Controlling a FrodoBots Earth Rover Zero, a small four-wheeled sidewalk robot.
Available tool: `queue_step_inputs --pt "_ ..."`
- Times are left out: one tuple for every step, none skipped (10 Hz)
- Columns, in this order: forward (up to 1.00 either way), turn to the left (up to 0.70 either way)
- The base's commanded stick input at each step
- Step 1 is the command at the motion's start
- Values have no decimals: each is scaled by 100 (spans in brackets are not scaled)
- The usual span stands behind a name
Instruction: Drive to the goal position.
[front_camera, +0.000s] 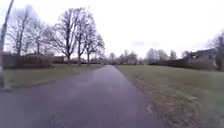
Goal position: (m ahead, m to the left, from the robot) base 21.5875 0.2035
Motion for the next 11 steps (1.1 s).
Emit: queue_step_inputs --pt "100 0" --pt "100 0" --pt "100 0" --pt "100 0" --pt "100 0" --pt "100 0" --pt "100 0" --pt "100 0" --pt "100 0" --pt "100 0" --pt "100 0"
